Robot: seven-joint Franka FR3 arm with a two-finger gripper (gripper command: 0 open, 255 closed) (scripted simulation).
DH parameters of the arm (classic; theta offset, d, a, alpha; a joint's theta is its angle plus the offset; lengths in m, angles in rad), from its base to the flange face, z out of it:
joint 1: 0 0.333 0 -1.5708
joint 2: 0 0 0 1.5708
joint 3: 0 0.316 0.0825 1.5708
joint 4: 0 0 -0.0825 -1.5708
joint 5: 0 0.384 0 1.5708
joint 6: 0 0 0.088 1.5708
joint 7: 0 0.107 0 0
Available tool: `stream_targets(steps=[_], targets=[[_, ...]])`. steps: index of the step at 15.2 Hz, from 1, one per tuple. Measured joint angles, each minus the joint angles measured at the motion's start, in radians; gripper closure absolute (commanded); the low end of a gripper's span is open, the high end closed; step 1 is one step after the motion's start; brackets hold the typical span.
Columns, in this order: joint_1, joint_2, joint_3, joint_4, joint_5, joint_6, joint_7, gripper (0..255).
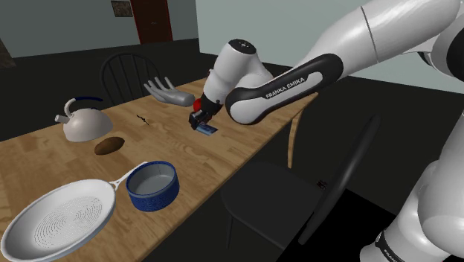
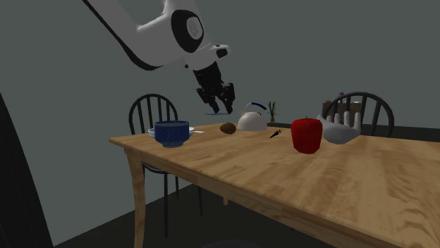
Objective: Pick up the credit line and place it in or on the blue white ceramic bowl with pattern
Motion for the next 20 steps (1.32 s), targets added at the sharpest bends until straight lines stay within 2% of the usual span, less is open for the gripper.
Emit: stream_targets(steps=[4, 6, 13, 20], targets=[[-0.003, -0.022, 0.005, 0.028, 0.029, -0.048, -0.027, 255], [0.004, -0.023, 0.010, 0.041, 0.023, -0.064, -0.013, 255], [0.101, 0.019, 0.052, 0.123, -0.113, -0.140, 0.202, 255], [0.226, 0.112, 0.087, 0.281, -0.238, -0.261, 0.398, 255]])
